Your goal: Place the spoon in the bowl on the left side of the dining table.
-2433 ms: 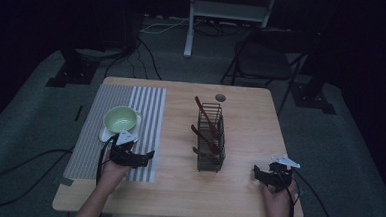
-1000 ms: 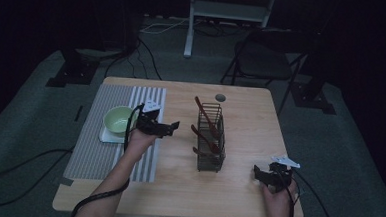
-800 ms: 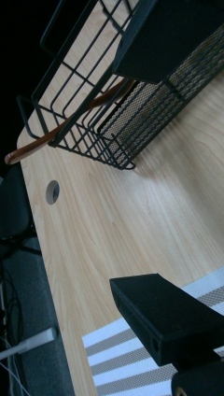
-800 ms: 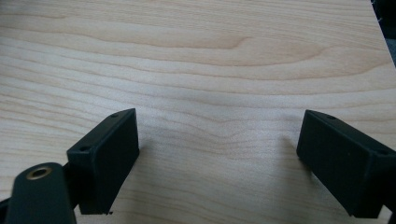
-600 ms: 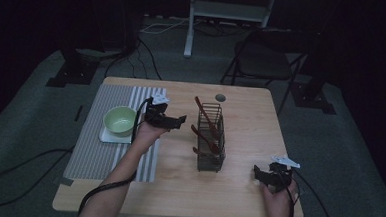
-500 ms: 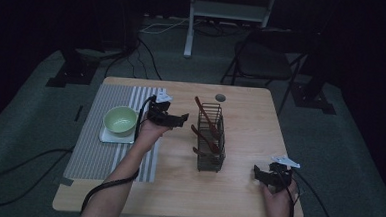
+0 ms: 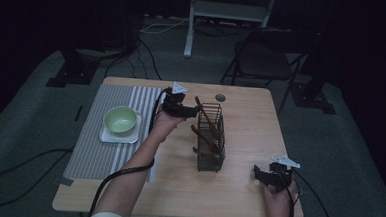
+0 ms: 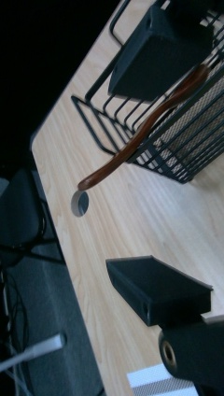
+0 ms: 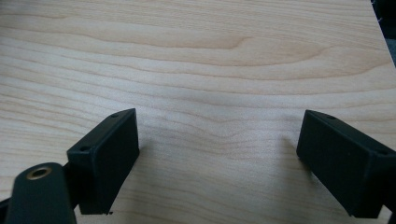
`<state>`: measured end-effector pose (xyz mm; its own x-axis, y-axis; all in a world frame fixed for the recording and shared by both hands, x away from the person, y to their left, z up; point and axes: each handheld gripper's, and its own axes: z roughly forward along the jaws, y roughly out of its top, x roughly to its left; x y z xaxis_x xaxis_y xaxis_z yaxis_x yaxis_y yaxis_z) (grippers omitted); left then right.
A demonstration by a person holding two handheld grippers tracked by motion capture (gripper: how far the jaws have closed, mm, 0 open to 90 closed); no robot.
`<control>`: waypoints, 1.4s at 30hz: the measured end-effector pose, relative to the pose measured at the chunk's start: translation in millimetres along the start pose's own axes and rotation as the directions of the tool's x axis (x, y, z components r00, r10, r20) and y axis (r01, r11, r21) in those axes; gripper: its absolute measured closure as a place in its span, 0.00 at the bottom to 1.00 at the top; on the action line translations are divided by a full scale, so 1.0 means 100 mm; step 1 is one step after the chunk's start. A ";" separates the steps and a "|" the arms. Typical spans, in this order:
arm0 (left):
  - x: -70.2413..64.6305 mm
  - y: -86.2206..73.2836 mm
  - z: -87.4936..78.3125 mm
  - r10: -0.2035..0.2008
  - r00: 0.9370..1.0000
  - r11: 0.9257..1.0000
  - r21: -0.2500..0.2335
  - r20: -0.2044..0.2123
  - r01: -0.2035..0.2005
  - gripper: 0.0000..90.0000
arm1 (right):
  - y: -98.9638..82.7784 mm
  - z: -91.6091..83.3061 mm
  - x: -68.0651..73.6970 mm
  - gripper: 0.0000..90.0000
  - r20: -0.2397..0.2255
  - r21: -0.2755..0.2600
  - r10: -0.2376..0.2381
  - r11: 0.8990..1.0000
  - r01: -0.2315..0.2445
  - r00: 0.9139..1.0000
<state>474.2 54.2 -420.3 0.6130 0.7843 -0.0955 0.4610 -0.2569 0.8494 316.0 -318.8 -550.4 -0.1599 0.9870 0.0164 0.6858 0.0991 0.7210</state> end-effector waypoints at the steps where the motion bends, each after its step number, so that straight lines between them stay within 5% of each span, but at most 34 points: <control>1: 0.00 0.01 0.02 -0.001 1.000 1.000 -0.002 0.008 0.001 0.19 | 0.00 0.00 0.00 0.14 0.000 0.000 0.000 1.000 0.000 1.000; 5: -0.02 0.02 0.11 0.001 0.999 1.000 -0.004 0.034 0.000 0.38 | 0.00 0.00 0.00 0.14 0.000 0.000 0.000 1.000 0.000 1.000; 10: -0.03 0.01 0.20 -0.008 0.999 1.000 0.000 0.045 0.008 0.49 | 0.00 0.00 0.00 0.14 0.000 0.000 0.000 1.000 0.000 1.000; 16: 0.01 0.00 0.24 -0.065 0.995 0.998 -0.022 0.079 0.067 0.68 | 0.00 0.00 0.00 0.14 0.000 -0.001 0.000 1.000 0.000 1.000; 25: -0.02 0.02 0.22 -0.047 0.996 0.998 -0.044 0.071 0.050 0.85 | 0.00 0.00 0.00 0.14 -0.001 0.000 0.000 1.000 0.000 1.000; 37: -0.10 0.05 0.14 -0.059 0.987 0.994 -0.085 0.150 0.072 0.93 | 0.00 0.00 0.00 0.14 -0.001 0.000 -0.001 1.000 0.001 1.000; 42: -0.25 0.09 0.13 0.017 0.987 0.996 -0.093 0.159 -0.002 0.93 | 0.00 0.00 0.00 0.14 -0.001 0.000 -0.001 1.000 0.001 1.000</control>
<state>471.3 24.5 -416.7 0.7147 0.6803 -0.1622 0.3980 -0.2049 0.8942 315.4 -319.0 -550.5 -0.1613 0.9868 0.0158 0.6855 0.1004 0.7211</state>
